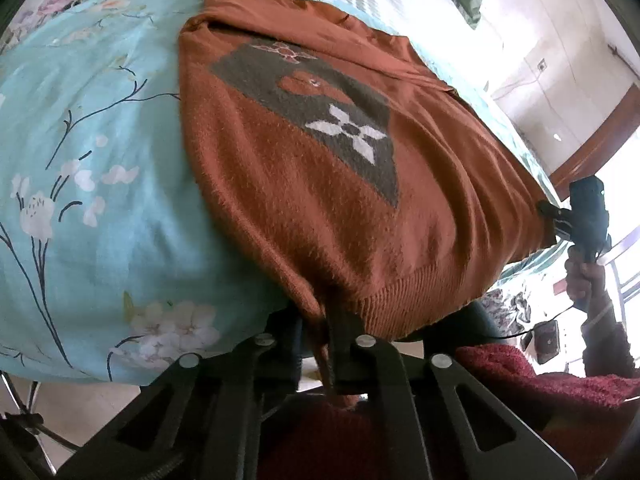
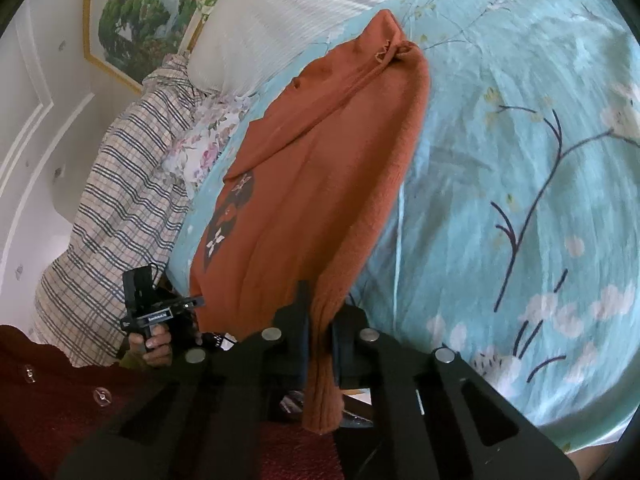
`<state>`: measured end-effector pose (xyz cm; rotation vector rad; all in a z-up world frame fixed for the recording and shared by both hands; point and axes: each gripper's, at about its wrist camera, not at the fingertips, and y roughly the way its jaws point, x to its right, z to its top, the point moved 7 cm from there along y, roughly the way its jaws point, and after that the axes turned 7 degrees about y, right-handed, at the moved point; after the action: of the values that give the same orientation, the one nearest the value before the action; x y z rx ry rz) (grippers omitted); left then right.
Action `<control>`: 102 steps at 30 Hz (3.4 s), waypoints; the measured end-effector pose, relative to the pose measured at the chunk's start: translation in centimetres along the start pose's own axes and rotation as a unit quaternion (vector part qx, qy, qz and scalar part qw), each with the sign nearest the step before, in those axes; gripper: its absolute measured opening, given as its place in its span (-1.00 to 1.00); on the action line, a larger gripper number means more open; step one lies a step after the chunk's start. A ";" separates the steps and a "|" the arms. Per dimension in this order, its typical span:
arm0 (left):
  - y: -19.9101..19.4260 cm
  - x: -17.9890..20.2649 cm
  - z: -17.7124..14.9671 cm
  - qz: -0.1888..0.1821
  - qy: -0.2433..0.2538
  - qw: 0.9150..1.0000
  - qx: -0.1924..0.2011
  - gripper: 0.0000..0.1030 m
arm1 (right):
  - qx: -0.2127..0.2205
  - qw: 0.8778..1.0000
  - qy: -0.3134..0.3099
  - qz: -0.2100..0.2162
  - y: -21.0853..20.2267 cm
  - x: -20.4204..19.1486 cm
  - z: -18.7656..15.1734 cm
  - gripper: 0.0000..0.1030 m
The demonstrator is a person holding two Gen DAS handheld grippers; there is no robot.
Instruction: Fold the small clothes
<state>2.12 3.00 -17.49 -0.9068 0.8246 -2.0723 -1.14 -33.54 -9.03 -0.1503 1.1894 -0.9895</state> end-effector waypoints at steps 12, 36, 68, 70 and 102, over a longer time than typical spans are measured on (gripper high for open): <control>-7.6 1.5 3.1 -0.059 -0.011 0.992 0.107 -0.91 | 0.089 0.988 0.007 0.126 -3.2 -4.8 4.7 -0.85; -3.2 -11.7 30.1 0.105 -0.103 0.964 0.223 -0.92 | 0.139 0.989 0.034 -0.048 8.9 -0.1 31.5 -0.85; 12.1 -7.1 30.6 0.133 0.058 0.989 0.020 -0.15 | 0.031 0.951 -0.173 -0.255 18.3 0.2 29.8 -0.71; 11.8 -8.6 32.6 0.141 0.044 0.989 0.030 -0.17 | 0.074 0.954 -0.131 -0.258 16.8 1.4 32.5 -0.70; 2.3 -3.5 17.9 0.021 -0.183 0.974 0.133 0.31 | 0.105 0.992 0.007 -0.075 12.6 -4.6 14.9 -0.26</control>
<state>18.89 -0.13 -10.66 -1.0657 0.3571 -1.8447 18.16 -28.49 -6.91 -0.0669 1.0907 -1.2419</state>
